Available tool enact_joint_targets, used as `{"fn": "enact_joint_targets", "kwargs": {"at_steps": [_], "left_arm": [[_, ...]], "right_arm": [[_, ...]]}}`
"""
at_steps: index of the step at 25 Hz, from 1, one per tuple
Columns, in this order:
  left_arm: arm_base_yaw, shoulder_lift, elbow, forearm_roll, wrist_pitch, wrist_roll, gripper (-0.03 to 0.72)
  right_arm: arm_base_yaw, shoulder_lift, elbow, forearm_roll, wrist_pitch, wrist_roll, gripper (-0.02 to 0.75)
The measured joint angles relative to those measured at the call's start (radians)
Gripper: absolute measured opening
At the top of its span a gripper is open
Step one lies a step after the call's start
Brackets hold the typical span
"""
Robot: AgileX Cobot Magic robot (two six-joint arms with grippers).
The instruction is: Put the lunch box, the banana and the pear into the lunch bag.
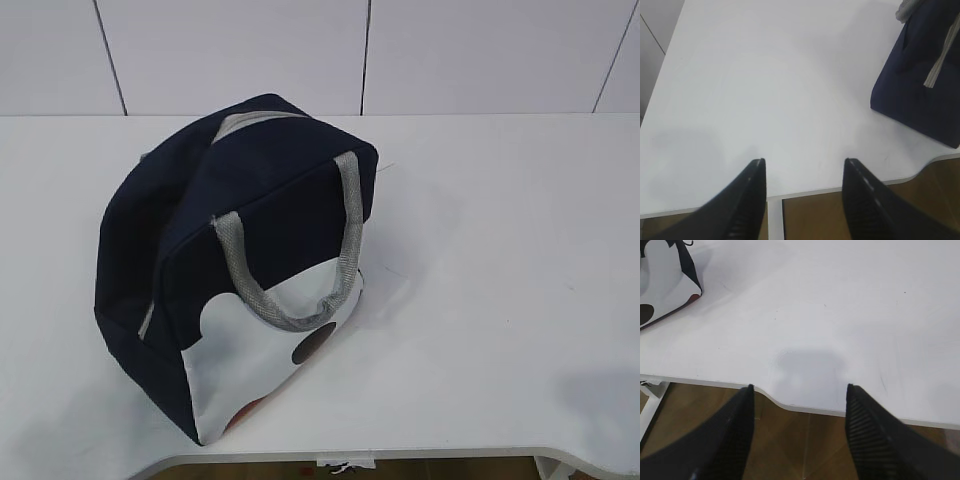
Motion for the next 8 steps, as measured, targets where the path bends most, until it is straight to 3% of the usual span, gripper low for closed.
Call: {"fn": "enact_joint_targets", "kwargs": {"at_steps": [8], "left_arm": [[0.000, 0.000, 0.000, 0.000, 0.000, 0.000, 0.380]], "right_arm": [[-0.002, 0.000, 0.000, 0.000, 0.000, 0.000, 0.454]]}}
